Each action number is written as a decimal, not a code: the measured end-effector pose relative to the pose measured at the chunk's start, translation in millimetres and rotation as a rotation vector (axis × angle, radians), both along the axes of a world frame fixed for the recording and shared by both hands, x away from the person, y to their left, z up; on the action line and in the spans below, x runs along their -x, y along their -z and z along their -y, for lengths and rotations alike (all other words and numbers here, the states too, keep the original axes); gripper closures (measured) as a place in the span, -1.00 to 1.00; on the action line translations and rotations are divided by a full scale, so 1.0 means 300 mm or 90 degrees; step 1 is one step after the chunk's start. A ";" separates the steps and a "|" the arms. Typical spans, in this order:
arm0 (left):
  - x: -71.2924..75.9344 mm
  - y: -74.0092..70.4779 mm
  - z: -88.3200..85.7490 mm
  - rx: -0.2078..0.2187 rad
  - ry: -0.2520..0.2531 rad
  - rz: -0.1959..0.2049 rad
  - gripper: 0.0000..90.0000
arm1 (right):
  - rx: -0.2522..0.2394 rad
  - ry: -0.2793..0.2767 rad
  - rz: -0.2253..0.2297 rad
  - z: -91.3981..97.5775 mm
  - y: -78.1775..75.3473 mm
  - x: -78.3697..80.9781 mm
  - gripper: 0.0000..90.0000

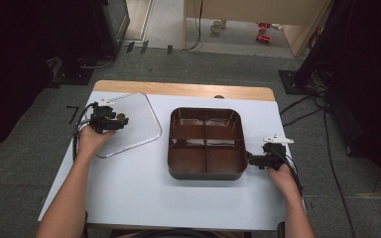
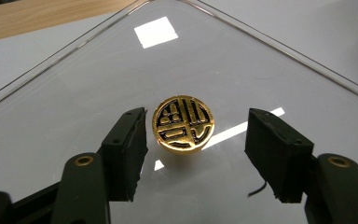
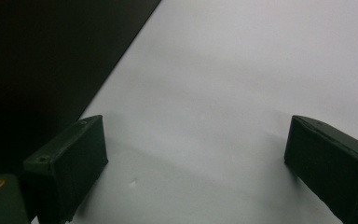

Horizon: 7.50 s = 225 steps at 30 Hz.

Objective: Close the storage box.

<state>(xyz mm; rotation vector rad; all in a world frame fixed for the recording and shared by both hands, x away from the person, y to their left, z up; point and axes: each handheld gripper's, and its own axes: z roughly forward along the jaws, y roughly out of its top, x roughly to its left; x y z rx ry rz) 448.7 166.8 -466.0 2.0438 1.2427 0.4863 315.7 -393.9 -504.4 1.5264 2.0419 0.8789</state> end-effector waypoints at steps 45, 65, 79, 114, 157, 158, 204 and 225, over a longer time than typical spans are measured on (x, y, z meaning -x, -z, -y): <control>-0.032 -0.019 -0.010 0.002 -0.028 -0.013 0.32 | -0.001 0.000 0.000 0.000 0.000 0.000 -0.89; 0.054 -0.169 0.037 0.018 0.020 -0.019 0.32 | -0.001 0.000 0.000 0.000 0.000 0.000 -0.89; 0.121 -0.267 0.141 0.043 0.065 -0.006 0.32 | -0.001 0.000 0.000 0.000 0.000 0.000 -0.89; 0.232 -0.253 0.556 0.012 0.212 0.004 0.32 | 0.000 -0.001 0.001 0.001 0.000 0.000 -0.89; 0.227 -0.178 0.917 -0.025 0.269 -0.030 0.32 | -0.002 0.000 0.000 0.000 0.000 0.000 -0.89; 0.229 -0.176 0.921 -0.027 0.269 -0.028 0.32 | -0.002 0.000 0.000 0.000 0.000 0.000 -0.89; 0.218 -0.169 0.923 0.001 0.276 -0.057 0.32 | -0.002 0.000 0.000 0.000 0.000 0.000 -0.89; 0.226 -0.188 0.854 0.036 0.297 -0.045 0.01 | -0.002 0.000 0.000 0.000 0.000 0.001 -0.88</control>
